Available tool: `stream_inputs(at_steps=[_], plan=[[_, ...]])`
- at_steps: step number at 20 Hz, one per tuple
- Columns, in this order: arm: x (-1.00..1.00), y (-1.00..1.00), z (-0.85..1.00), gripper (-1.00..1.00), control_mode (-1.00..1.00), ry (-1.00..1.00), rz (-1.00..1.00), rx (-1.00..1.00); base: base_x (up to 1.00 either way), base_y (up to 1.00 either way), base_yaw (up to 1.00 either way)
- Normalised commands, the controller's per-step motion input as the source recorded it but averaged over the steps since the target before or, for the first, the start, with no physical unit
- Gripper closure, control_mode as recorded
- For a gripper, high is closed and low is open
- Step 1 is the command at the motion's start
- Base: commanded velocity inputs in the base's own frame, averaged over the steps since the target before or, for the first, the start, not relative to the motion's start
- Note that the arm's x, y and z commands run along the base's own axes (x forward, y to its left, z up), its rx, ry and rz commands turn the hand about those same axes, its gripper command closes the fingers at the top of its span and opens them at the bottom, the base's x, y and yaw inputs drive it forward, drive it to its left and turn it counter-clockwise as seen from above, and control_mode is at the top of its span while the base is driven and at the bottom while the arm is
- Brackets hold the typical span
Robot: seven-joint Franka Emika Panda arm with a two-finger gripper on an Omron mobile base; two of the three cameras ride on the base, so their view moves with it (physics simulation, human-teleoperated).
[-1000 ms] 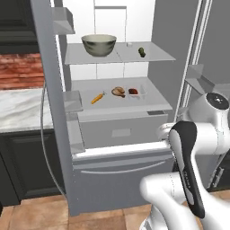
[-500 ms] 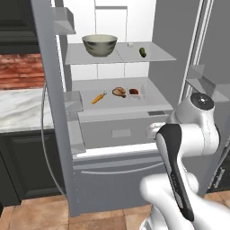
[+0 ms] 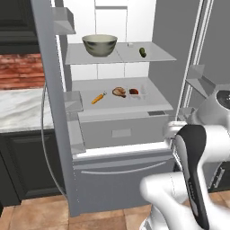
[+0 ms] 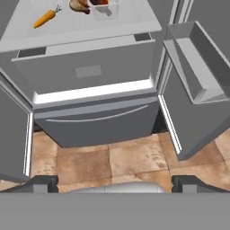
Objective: Place the tupperware on the second highest shelf of the fridge. Make space for the tupperware among the existing items by rearranging them on the shelves if needed. Close the fridge door when finished.
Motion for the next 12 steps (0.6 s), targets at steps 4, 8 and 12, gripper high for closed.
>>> stream_inputs(at_steps=[4,8,12], plan=[[-0.68,-0.14,0.0,-1.0,-1.0,-0.11,-0.1,0.0,0.0,0.0,0.0],[-0.65,0.42,0.1,-1.0,-1.0,-0.14,0.05,-0.07,0.0,0.0,0.0],[-0.32,0.67,0.21,-1.0,-1.0,-0.13,0.12,-0.12,0.0,0.0,0.0]])
